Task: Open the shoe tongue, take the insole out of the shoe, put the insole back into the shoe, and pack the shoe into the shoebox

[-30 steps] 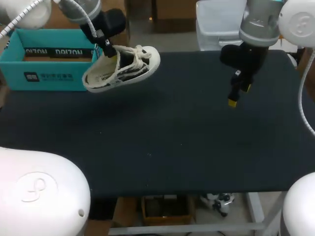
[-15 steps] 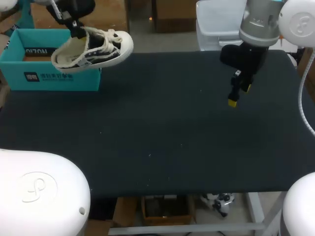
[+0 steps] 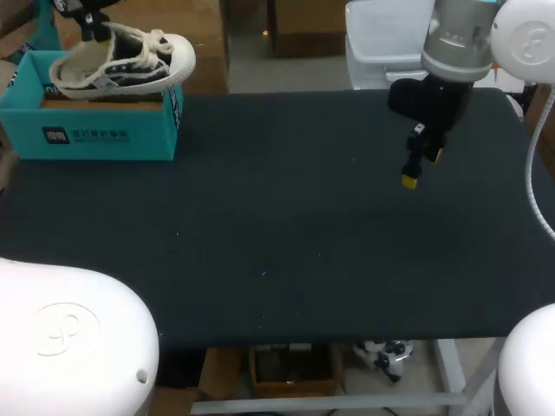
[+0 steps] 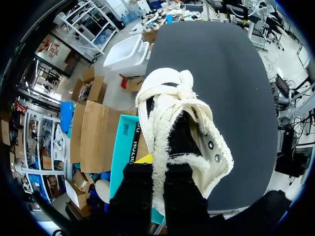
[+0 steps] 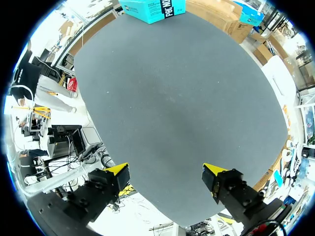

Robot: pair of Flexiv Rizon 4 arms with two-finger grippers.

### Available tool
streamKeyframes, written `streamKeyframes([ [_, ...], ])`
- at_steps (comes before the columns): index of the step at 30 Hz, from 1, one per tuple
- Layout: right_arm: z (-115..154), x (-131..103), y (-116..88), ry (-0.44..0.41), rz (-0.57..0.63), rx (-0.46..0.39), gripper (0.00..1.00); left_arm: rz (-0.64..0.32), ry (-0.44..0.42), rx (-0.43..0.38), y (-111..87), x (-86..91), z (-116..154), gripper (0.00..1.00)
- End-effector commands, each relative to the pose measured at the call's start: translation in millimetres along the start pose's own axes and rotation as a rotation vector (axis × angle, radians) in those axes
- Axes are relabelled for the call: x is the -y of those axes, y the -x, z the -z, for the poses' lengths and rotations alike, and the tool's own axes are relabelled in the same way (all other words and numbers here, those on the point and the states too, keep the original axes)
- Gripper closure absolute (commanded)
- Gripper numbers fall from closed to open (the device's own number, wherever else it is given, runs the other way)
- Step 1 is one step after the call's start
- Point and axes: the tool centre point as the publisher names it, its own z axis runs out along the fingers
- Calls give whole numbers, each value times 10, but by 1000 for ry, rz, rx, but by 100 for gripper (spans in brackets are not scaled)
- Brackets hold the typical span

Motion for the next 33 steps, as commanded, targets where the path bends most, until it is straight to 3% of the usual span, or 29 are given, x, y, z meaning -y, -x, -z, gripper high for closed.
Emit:
streamKeyframes([
  [1, 1, 8, 1, 1, 1, 0, 0, -2, 12, -21, 304, -87, -177, 100],
  [6, 1, 8, 1, 1, 1, 0, 0, 2, 17, -34, 520, -298, -330, 100],
  [17, 1, 8, 1, 1, 1, 0, 0, -10, 51, -46, 633, -821, -724, 100],
  [33, 1, 8, 1, 1, 1, 0, 0, -37, 102, -54, 583, -1067, -1258, 100],
])
